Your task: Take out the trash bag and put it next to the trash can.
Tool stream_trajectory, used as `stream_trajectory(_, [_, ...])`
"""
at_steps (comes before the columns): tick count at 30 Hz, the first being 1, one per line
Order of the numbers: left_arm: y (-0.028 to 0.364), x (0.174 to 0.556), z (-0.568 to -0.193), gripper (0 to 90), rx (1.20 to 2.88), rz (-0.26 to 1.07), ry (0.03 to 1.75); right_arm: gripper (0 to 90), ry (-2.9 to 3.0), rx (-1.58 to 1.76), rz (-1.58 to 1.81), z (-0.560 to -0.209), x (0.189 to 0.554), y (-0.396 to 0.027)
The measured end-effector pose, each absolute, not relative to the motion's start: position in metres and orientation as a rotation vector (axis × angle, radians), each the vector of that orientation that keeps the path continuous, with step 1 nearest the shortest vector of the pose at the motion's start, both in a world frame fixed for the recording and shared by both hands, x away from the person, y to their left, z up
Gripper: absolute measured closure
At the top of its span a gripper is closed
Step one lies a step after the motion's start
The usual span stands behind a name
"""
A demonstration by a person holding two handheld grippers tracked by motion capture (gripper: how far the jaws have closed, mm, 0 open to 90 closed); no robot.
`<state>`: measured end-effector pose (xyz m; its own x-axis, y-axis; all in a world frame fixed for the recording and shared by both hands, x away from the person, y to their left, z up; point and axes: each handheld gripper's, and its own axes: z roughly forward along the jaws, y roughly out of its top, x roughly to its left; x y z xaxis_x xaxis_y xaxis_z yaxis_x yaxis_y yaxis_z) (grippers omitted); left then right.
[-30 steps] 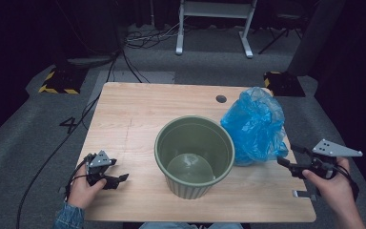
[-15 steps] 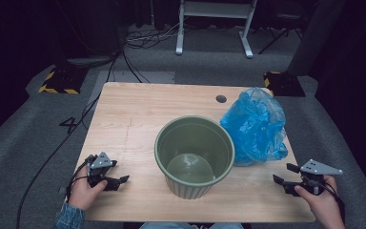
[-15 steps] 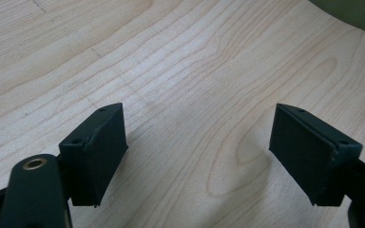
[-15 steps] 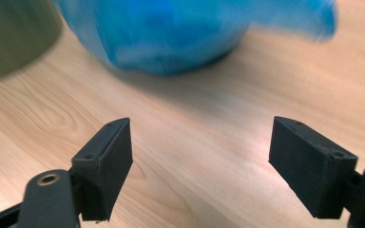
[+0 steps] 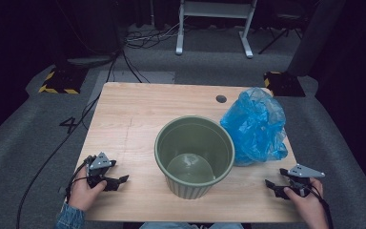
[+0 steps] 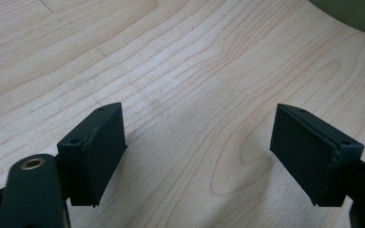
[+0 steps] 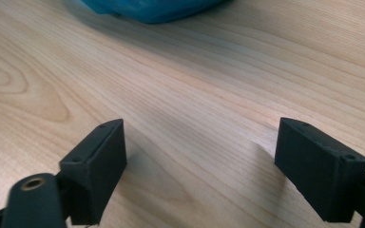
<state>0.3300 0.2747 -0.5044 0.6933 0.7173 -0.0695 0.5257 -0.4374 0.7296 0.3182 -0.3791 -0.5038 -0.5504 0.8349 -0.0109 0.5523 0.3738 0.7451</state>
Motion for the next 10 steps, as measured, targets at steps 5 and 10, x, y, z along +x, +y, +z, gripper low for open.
stream_trajectory(5, [0.2733, 0.3296, -0.5047, 19.0, 2.145, 0.333, 0.948, 16.2, 2.241, 1.239, 0.991, -0.5039, 0.3187, -0.3773])
stream_trajectory(10, [0.2725, 0.3293, -0.5047, 19.0, 2.154, 0.342, 0.944, 15.4, 2.237, 1.24, 0.987, -0.5042, 0.3189, -0.3763])
